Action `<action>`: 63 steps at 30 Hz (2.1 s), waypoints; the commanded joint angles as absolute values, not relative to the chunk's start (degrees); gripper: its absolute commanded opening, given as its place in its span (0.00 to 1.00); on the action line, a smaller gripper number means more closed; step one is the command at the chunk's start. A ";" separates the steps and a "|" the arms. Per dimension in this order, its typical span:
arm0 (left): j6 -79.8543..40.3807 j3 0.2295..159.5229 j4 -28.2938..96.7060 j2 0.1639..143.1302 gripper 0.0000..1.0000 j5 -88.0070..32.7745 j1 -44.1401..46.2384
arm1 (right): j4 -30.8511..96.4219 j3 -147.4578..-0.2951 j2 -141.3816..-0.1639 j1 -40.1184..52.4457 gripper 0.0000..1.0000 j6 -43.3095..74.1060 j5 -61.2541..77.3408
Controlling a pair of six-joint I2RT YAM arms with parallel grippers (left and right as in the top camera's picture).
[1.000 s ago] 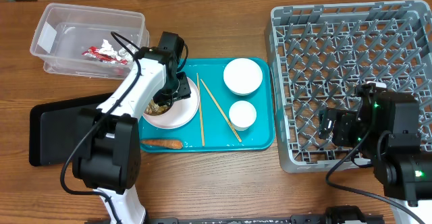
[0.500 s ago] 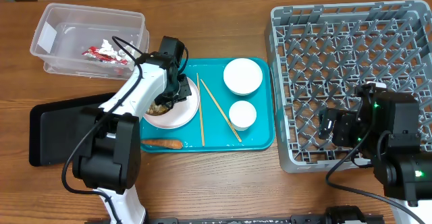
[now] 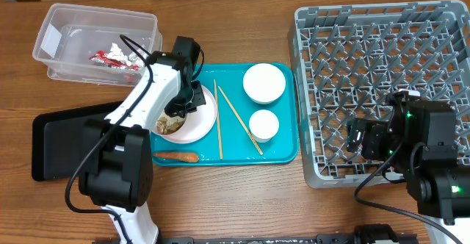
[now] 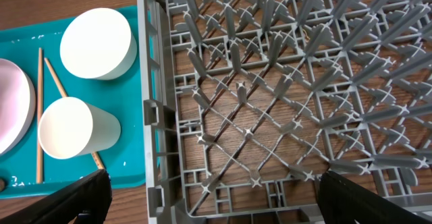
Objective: Sort waste into correct bins and load items into the dishwasher
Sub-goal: 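Grasp the rim of the pink rice bowl with left gripper, then tip the pink bowl over the black tray to pour out the rice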
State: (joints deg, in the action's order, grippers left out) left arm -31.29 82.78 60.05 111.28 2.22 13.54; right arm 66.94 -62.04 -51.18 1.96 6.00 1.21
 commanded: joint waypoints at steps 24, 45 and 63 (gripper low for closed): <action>-6.37 86.67 69.28 101.89 0.04 -31.48 -15.84 | 66.76 -63.88 -51.18 2.17 1.00 6.00 0.91; 11.51 69.23 66.81 101.91 0.04 -66.96 -44.38 | 66.78 -63.88 -51.18 2.17 1.00 6.00 0.91; 0.58 69.21 67.66 102.10 0.04 -69.67 -48.80 | 67.00 -63.88 -51.18 2.20 1.00 6.00 0.91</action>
